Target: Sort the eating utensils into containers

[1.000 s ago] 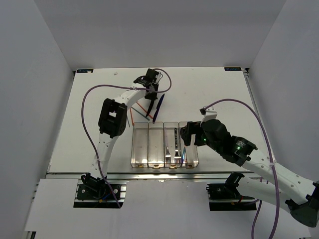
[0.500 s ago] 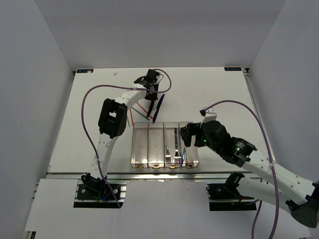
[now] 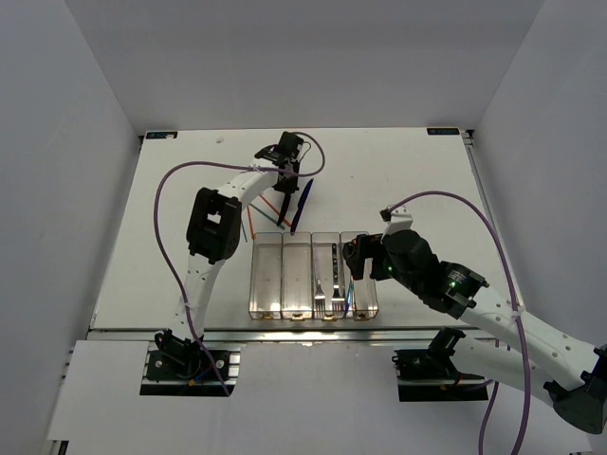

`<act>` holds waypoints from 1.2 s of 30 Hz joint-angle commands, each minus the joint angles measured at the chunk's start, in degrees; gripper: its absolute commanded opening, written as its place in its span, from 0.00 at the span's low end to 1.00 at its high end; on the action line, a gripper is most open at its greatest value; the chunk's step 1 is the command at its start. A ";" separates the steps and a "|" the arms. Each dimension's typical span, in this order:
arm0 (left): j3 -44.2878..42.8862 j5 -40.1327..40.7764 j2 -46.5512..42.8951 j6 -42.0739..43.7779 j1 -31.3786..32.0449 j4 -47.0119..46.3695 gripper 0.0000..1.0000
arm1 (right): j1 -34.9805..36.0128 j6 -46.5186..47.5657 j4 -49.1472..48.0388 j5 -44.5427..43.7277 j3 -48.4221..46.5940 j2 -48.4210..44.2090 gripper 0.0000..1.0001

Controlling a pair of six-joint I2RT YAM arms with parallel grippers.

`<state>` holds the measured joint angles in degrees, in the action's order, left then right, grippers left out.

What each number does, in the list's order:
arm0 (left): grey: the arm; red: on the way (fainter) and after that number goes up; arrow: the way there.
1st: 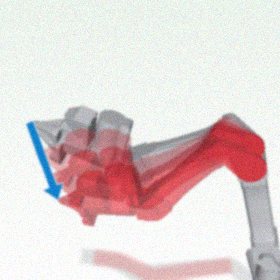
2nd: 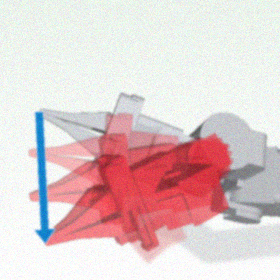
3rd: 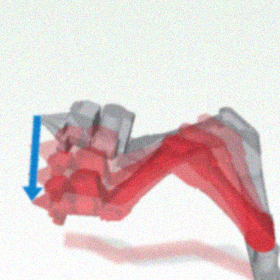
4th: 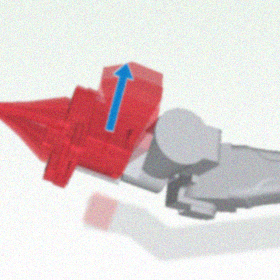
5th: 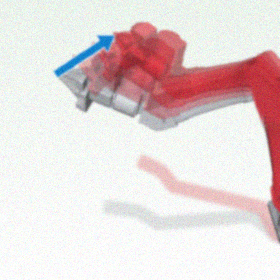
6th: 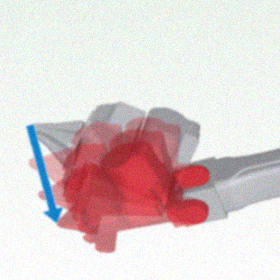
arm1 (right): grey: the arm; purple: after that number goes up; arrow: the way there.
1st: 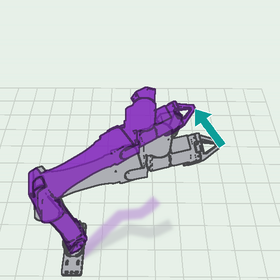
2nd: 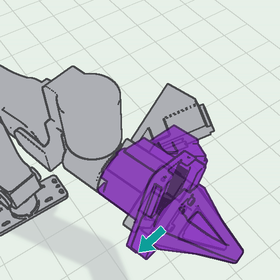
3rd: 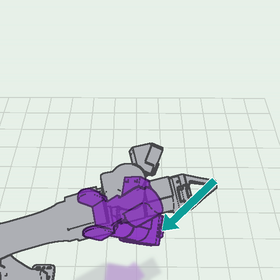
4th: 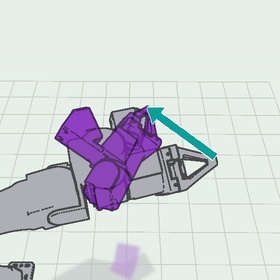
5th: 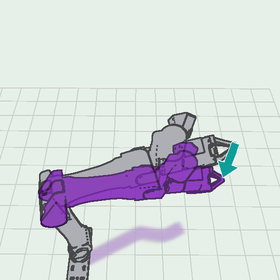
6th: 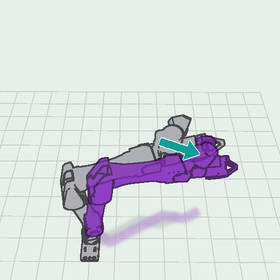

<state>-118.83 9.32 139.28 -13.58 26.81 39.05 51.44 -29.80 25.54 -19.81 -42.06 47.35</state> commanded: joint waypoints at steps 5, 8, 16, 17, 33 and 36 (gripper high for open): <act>-0.88 1.75 -7.54 -0.74 0.17 -0.29 0.00 | -0.02 0.45 -1.81 -1.54 0.67 -0.42 0.89; -1.76 1.66 -7.62 -0.83 0.17 -0.29 0.00 | -0.02 0.53 -1.81 -1.72 0.67 -0.33 0.89; -2.99 2.28 -8.58 -1.53 0.17 -0.02 0.00 | -0.02 0.62 -1.99 -1.72 0.84 -0.16 0.89; -2.73 2.37 -9.02 -1.71 0.17 -0.29 0.00 | -0.02 0.62 -1.99 -1.81 0.84 -0.16 0.89; -0.98 2.72 -17.72 -7.24 0.26 -0.55 0.00 | -0.11 0.27 -1.99 -1.81 0.14 0.99 0.89; 4.99 2.20 -22.73 -9.96 0.79 -2.30 0.00 | -0.20 0.10 -1.81 -1.90 -0.39 1.16 0.89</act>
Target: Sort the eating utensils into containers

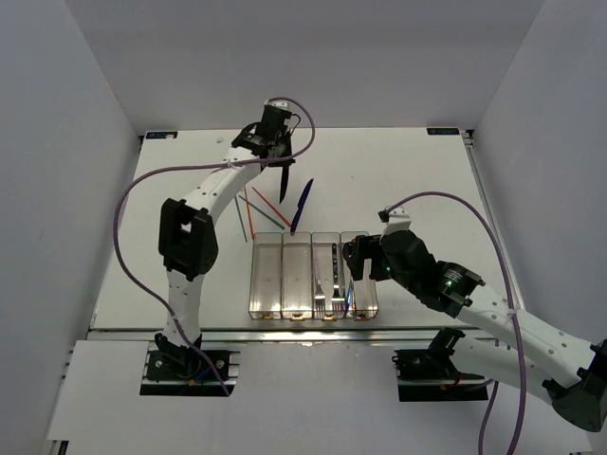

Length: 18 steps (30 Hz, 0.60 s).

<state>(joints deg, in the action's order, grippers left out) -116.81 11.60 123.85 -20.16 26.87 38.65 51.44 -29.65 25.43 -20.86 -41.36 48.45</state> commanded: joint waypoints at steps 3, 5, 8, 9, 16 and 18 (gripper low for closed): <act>9.48 -0.17 -12.74 -5.93 2.13 -2.79 0.00 | -0.11 -0.15 -1.52 -0.76 -1.35 0.07 0.89; 17.18 0.44 -18.01 -8.39 3.96 -5.15 0.00 | -0.11 -0.23 -1.00 -1.02 -1.87 0.07 0.89; 28.17 2.11 -25.38 -12.00 6.86 -8.67 0.00 | -0.11 -0.15 -0.21 -1.64 -2.67 -0.46 0.89; 30.83 3.51 -27.33 -13.57 7.75 -9.64 0.00 | -0.20 0.03 0.06 -1.90 -2.93 -0.72 0.89; 49.30 7.57 -41.05 -18.15 14.96 -16.24 0.00 | -0.20 0.03 2.17 -2.16 -3.90 -2.30 0.89; 51.67 8.09 -42.90 -18.77 16.71 -16.59 0.00 | -0.20 -0.15 2.25 -2.16 -3.46 -2.91 0.89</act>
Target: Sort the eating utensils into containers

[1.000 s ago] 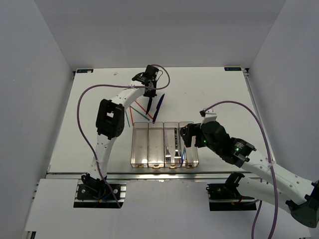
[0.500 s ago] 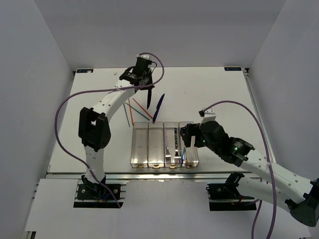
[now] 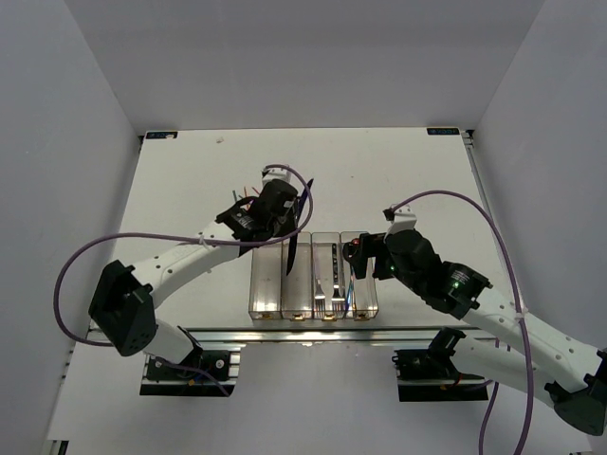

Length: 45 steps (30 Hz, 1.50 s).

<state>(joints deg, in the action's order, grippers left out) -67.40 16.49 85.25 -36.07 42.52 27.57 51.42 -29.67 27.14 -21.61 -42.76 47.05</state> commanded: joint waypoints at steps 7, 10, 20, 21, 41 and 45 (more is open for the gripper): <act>10.43 7.15 -7.90 -9.00 6.60 -11.22 0.00 | -0.18 -1.44 1.43 -0.90 -1.62 -1.70 0.89; 12.37 8.20 -7.30 -10.15 8.19 -12.90 0.00 | -0.18 -1.71 1.69 -0.72 -1.53 -1.70 0.89; 16.33 8.65 -7.12 -11.12 8.45 -15.00 0.00 | -0.18 -1.97 0.73 0.25 -0.65 -0.99 0.89; 16.59 8.30 -7.21 -11.21 8.54 -15.44 0.00 | -0.27 -1.97 0.73 0.25 -0.57 -0.82 0.89; 17.39 8.99 -8.61 -9.02 9.16 -13.87 0.70 | -0.18 -1.79 -0.77 0.78 -0.30 0.41 0.89; 12.74 13.20 -8.61 -6.03 9.07 -9.66 0.74 | -0.18 -1.62 -0.68 0.69 -0.48 0.59 0.89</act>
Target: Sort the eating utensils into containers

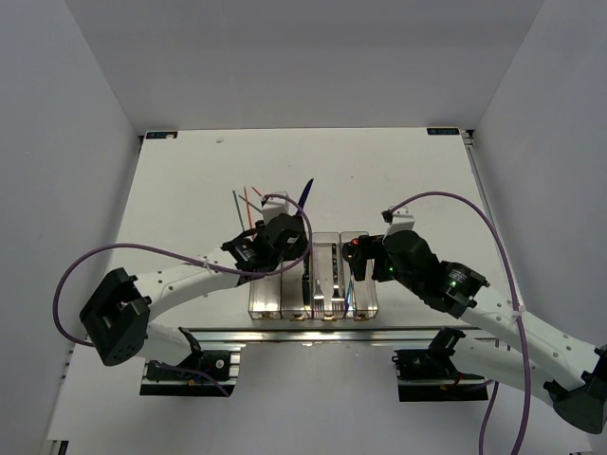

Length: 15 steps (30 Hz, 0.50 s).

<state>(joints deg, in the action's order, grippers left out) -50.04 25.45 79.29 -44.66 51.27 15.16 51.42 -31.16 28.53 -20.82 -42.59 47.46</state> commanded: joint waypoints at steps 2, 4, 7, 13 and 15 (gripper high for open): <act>-8.48 6.62 -2.03 5.72 -0.11 3.91 0.82 | -0.27 -0.13 -1.90 -0.36 -0.83 0.00 0.89; -13.55 5.85 1.46 10.44 -2.21 4.35 0.98 | -0.18 -0.13 -1.90 -0.62 -1.00 0.00 0.89; -20.51 -6.28 8.23 18.43 -9.77 6.10 0.95 | -0.18 -0.31 -1.38 -0.63 -1.44 0.35 0.89; -44.41 -10.68 31.25 31.12 -14.52 19.54 0.85 | -0.27 -0.22 0.03 -0.89 -1.62 -1.84 0.89; -52.12 -13.05 38.44 31.48 -16.89 23.15 0.77 | -0.27 -0.13 0.47 -0.89 -1.53 -2.46 0.89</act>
<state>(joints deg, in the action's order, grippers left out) -95.18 18.13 111.26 -19.53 36.32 27.97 51.40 -31.14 28.69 -20.86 -42.59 46.78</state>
